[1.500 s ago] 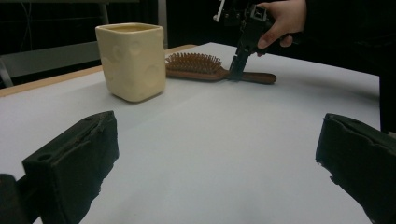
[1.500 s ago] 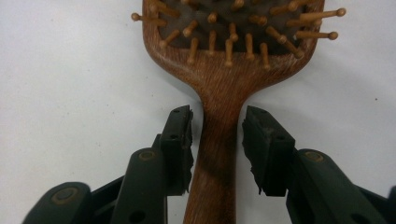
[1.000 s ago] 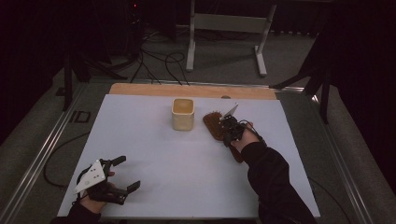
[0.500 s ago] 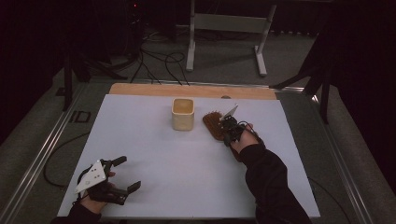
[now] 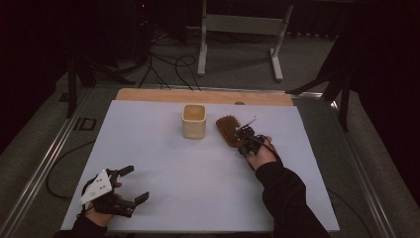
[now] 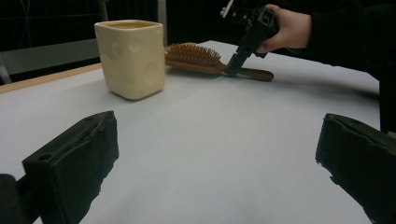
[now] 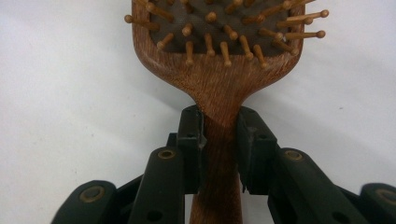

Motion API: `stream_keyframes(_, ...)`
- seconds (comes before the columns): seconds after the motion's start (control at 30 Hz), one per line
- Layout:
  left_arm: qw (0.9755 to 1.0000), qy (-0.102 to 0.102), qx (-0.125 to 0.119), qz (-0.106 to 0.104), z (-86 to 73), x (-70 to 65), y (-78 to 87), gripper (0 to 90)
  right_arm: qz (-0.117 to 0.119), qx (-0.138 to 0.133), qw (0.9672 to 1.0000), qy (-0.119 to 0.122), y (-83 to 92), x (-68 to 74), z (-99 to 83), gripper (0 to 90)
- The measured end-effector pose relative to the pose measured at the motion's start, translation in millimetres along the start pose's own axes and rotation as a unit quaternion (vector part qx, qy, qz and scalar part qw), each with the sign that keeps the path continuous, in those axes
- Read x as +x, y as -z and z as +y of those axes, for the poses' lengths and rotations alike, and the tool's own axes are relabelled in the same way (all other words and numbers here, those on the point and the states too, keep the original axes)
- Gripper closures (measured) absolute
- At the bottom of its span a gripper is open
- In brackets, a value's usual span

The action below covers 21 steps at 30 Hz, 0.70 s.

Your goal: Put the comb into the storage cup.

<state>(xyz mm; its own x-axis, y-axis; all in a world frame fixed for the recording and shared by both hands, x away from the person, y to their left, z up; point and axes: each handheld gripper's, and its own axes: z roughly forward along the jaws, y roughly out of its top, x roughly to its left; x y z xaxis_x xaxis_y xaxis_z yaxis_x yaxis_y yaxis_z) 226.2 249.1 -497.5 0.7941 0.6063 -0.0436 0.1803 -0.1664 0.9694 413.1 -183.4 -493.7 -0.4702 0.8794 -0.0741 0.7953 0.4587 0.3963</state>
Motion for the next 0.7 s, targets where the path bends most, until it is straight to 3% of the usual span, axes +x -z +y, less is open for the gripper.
stream_keyframes(0.3, 1.0, 0.001, 0.001, 0.0, 0.0, -0.2, -0.8, 0.1, 0.024, -0.04, 0.9989, -0.01, 16.9, -13.6, -10.3, 73.5)
stream_keyframes(0.7, 1.0, 0.003, 0.002, 0.0, -0.2, 0.1, -2.0, 0.1, 0.049, -0.083, 0.9953, -0.003, 30.8, -12.1, -40.1, 73.4)
